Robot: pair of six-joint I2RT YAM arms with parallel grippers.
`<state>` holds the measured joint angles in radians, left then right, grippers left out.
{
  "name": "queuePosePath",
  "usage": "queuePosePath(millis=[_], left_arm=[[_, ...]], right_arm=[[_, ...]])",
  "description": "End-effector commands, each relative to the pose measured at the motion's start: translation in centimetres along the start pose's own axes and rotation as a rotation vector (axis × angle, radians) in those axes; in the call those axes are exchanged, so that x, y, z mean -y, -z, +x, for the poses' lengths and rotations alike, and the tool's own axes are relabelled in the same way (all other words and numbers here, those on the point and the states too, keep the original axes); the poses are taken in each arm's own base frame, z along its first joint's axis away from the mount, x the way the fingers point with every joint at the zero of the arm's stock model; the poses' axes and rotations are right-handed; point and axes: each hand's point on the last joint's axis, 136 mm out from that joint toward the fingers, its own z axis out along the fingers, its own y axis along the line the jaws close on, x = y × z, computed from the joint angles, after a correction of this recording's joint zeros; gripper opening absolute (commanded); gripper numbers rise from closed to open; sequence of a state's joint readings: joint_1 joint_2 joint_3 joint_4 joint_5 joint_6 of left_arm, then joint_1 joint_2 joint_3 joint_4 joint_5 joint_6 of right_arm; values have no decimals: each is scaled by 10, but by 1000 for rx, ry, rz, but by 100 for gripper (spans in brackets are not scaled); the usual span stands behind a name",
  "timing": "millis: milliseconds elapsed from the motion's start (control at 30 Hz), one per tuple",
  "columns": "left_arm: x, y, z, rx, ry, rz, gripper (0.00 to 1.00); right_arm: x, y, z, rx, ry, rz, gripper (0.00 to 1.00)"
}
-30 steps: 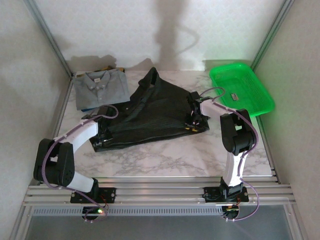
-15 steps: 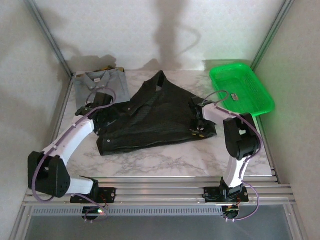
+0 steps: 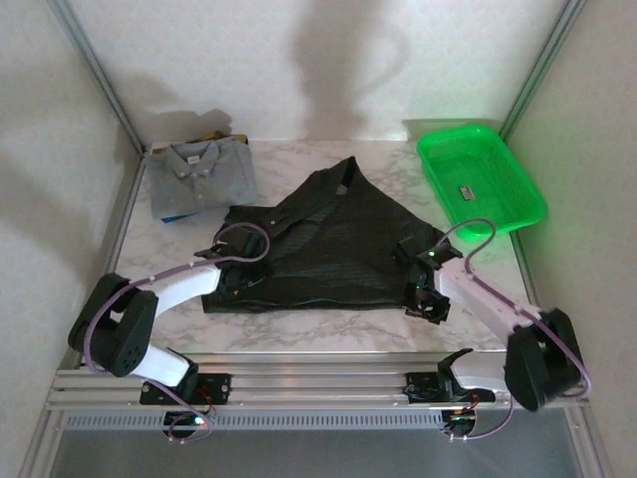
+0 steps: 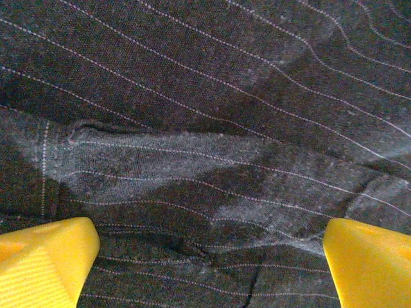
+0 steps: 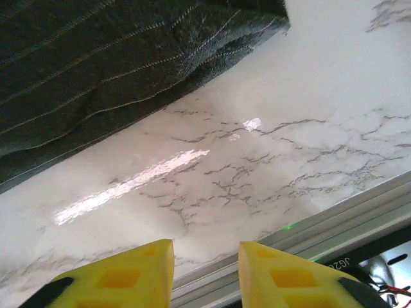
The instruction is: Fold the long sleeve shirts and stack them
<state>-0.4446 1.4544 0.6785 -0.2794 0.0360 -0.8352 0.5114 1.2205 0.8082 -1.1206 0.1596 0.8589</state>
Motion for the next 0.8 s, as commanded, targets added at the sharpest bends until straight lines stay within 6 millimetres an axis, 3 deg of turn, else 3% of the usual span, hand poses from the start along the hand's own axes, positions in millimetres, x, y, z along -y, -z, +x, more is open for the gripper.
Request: queuePosePath(millis=[0,100,200,300,400,500,667,767], left_arm=[[-51,-13,48,-119,20,-117,94],[-69,-12,67,-155,17,-119,94],[-80,-5,80,-175,23,-101,95],[-86,2,89,-191,19,-70,96],[-83,6,95,-204,26,-48,96],[-80,11,92,-204,42,-50,96],[-75,23,87,-193,85,-46,98],[-53,38,70,-157,110,8,99]], right_arm=[[-7,32,-20,113,-37,-63,37],[-45,40,-53,104,31,-118,44],[-92,18,-79,27,72,-114,45],[-109,-13,-89,4,1,-68,41],[-100,-42,-75,-35,-21,37,40],[-83,-52,-51,-61,-15,118,40],[-62,-40,-6,-103,-6,140,40],[-57,-20,-5,-85,1,99,42]])
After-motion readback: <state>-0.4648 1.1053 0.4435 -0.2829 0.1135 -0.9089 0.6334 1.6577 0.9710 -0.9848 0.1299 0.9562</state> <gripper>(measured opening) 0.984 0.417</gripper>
